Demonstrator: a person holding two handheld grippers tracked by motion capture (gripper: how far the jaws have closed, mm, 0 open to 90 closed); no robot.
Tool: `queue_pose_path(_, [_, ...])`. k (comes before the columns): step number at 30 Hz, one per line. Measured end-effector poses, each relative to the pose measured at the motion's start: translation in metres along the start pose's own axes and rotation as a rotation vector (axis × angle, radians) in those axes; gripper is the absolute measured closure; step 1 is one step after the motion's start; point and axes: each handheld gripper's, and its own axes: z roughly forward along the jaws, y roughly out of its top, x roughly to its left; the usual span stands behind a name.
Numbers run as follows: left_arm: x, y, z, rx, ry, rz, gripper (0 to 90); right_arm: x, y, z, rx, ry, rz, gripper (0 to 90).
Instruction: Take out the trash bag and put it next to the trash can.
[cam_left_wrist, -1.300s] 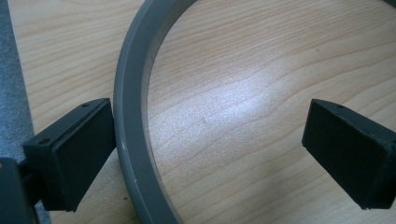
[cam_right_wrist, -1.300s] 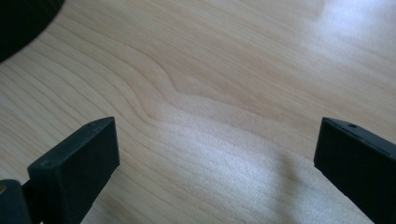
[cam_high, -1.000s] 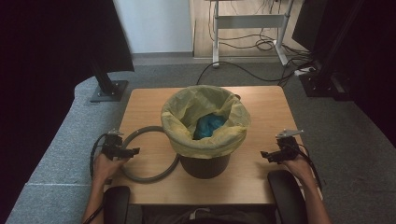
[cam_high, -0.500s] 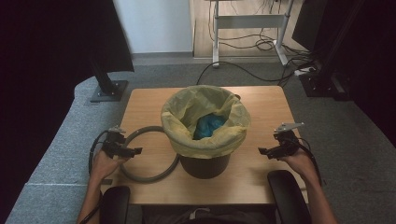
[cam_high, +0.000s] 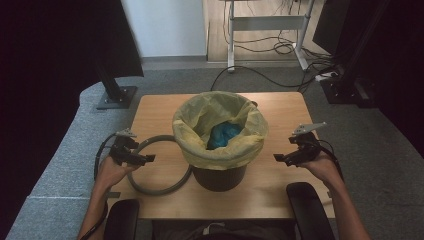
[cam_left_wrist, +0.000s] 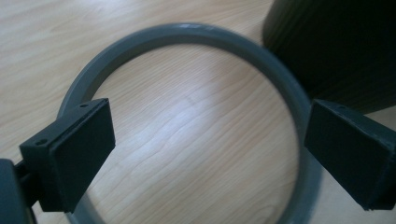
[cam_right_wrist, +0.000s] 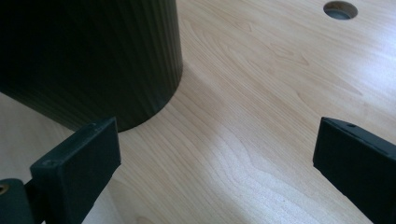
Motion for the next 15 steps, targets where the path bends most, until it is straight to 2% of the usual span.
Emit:
queue_pose_path(5, [-0.011,0.013,-0.012,-0.002,-0.013,0.045,1.8,0.004,0.012,-0.009,-0.010,0.016,-0.022,0.9])
queue_pose_path(8, [-0.019,0.021,-0.020,-0.020,-0.048,0.068,2.5,0.008,0.020,-0.014,-0.019,0.030,-0.041,0.9])
queue_pose_path(10, [-0.022,0.023,-0.022,-0.028,-0.056,0.078,3.1,0.010,0.025,-0.018,-0.025,0.043,-0.054,1.2])
queue_pose_path(11, [-0.028,0.028,-0.026,-0.032,-0.066,0.098,3.2,0.011,0.027,-0.019,-0.025,0.047,-0.061,1.2])
queue_pose_path(15, [-0.035,0.037,-0.034,-0.025,-0.069,0.127,2.9,0.016,0.037,-0.028,-0.029,0.073,-0.084,1.6])
